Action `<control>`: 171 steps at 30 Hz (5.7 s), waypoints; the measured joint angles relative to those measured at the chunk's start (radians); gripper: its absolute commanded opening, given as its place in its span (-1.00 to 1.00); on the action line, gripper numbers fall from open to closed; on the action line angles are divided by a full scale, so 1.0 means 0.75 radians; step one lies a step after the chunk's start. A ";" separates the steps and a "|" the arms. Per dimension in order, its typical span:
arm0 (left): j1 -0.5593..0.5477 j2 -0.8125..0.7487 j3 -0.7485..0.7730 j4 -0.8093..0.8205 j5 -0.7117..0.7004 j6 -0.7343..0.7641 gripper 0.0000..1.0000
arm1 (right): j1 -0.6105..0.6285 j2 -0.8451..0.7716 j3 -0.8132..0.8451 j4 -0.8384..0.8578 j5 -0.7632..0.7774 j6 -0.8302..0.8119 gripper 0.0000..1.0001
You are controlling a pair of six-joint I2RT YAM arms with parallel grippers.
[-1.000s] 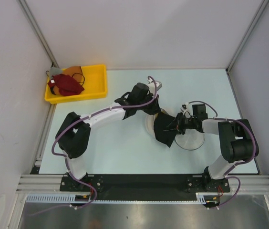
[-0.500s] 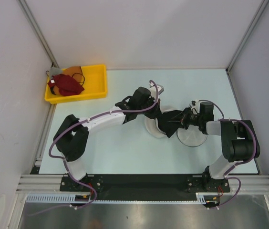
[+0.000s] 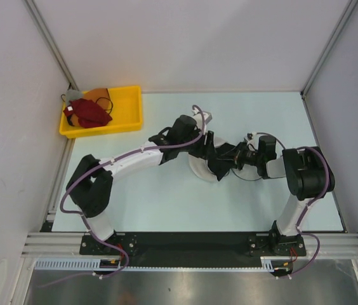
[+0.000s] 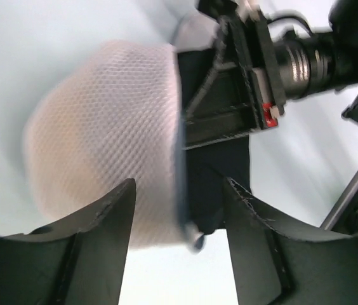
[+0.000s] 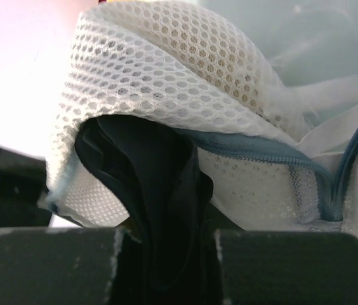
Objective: Place the bra in the laundry bag and zip it closed
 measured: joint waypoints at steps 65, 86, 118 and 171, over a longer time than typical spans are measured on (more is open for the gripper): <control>0.044 0.152 0.146 -0.044 -0.018 -0.056 -0.55 | 0.162 -0.250 0.517 -1.241 0.540 -0.672 0.57; -0.008 0.362 0.354 -0.003 0.075 -0.105 -0.56 | -0.020 -0.581 0.053 -1.187 0.669 -0.343 0.36; -0.008 0.455 0.246 0.044 -0.009 -0.111 -0.70 | 0.039 -0.639 0.038 -0.946 0.633 -0.196 -1.00; -0.006 0.432 0.254 0.012 0.096 -0.110 -0.16 | -0.272 -0.994 -0.459 -0.683 0.779 -0.026 0.98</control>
